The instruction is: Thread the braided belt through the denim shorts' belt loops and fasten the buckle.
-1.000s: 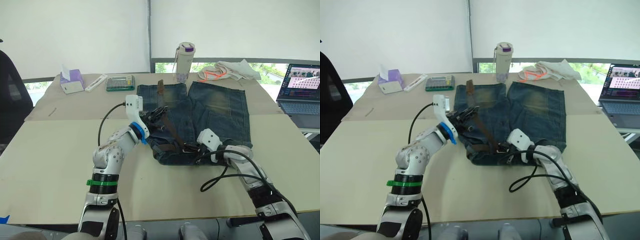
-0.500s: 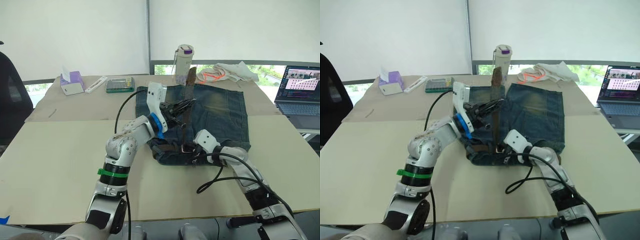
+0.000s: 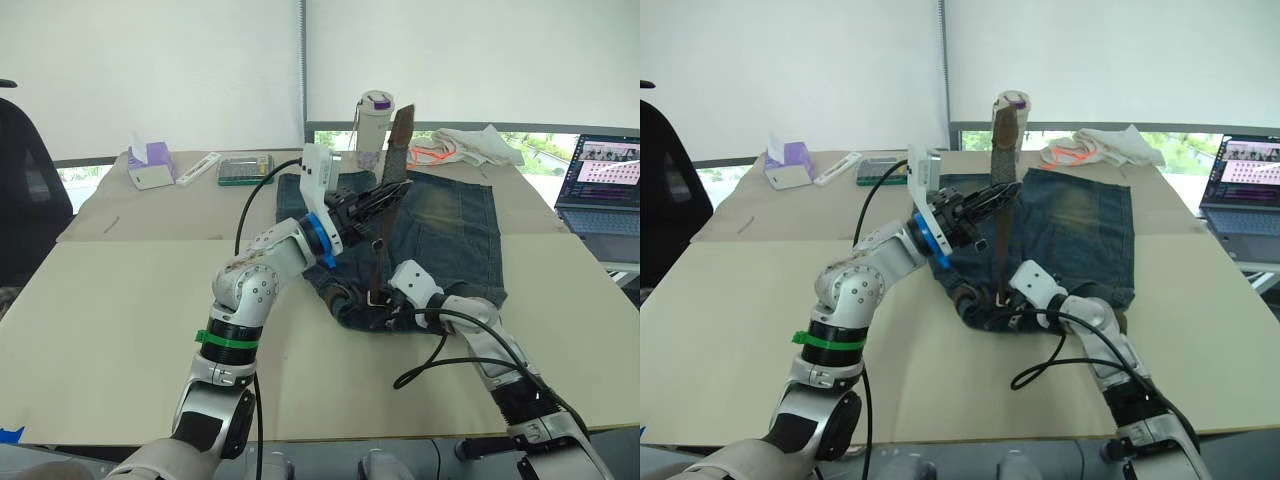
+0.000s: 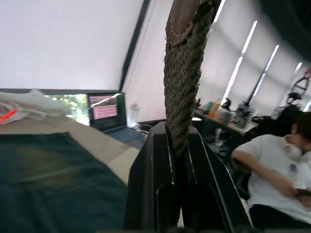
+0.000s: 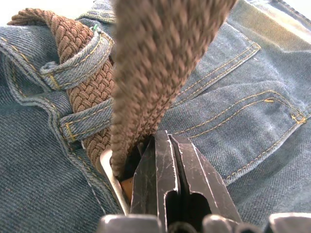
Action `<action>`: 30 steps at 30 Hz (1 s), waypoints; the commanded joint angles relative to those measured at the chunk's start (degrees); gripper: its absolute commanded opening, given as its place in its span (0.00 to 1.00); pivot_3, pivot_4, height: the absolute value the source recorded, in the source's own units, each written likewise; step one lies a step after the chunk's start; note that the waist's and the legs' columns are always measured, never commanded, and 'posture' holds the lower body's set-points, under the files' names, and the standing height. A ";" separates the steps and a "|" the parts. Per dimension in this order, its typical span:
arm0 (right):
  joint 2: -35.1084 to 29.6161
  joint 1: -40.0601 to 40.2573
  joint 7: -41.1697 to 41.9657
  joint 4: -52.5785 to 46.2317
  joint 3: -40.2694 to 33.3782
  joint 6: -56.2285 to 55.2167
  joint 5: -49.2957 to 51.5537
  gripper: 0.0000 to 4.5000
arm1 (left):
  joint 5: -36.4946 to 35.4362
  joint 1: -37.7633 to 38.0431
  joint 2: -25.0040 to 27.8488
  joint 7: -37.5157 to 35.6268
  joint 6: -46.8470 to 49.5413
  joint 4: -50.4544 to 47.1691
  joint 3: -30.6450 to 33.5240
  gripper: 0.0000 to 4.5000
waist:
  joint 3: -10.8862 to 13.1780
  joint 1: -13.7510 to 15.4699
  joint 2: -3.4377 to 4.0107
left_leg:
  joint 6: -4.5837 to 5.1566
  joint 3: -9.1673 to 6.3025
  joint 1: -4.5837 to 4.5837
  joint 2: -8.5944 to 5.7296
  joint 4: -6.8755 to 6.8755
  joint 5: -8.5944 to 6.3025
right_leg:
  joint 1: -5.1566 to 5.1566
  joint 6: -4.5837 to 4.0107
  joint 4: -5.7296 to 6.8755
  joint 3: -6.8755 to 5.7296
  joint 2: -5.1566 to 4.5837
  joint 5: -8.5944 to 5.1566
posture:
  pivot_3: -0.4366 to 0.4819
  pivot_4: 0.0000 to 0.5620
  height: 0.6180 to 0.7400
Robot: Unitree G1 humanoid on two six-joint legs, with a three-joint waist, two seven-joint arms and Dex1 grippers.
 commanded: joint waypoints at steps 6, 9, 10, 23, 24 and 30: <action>0.78 4.93 -2.55 0.61 -1.93 5.56 0.57 0.00 | 4.58 2.78 0.18 -0.22 -5.96 4.40 1.82 0.00 | 0.00 0.21 -0.01 | 0.00 -0.05 -0.06 -0.05 -0.01 0.00 | -0.03 0.00 -0.01 -0.01 -0.06 0.00 | 0.48 0.27 1.00; 1.53 5.46 -3.66 -2.72 -5.32 6.45 3.41 0.00 | 5.63 3.91 0.15 -0.77 -6.68 4.93 1.48 0.00 | 0.01 0.60 -0.01 | 0.00 -0.06 -0.11 -0.07 0.00 0.00 | -0.05 0.01 -0.02 -0.02 -0.10 -0.01 | 0.48 0.27 1.00; 1.71 5.85 -3.75 -4.64 -6.65 6.99 4.98 0.00 | 6.05 4.39 0.08 -0.90 -6.91 5.04 1.22 0.00 | 0.01 0.70 -0.01 | 0.00 -0.07 -0.13 -0.07 0.00 -0.01 | -0.06 0.02 -0.03 -0.02 -0.11 -0.01 | 0.48 0.27 1.00; 1.90 10.37 -10.58 -17.50 -23.73 17.84 17.82 0.00 | 8.83 4.73 -1.68 -1.92 -9.87 7.55 0.48 0.00 | 0.33 0.79 0.16 | 0.01 -0.05 -0.40 -0.09 -0.02 -0.01 | -0.34 0.03 0.00 0.01 -0.08 -0.02 | 0.48 0.27 1.00; 1.76 10.34 -11.14 -17.76 -25.27 17.79 18.35 0.00 | 9.55 4.61 -1.74 -2.32 -10.50 8.02 -0.08 0.00 | 0.34 0.70 0.17 | 0.01 -0.04 -0.40 -0.08 -0.03 -0.01 | -0.35 0.03 0.00 0.01 -0.07 -0.02 | 0.48 0.27 1.00; 1.15 7.83 -10.46 -28.55 -30.17 25.11 29.44 0.27 | 13.48 3.91 -2.97 -4.64 -14.11 10.67 -3.70 0.00 | 0.43 0.30 0.30 | 0.02 -0.01 -0.46 -0.09 -0.03 -0.01 | -0.40 0.04 0.01 0.03 -0.07 -0.02 | 0.48 0.27 1.00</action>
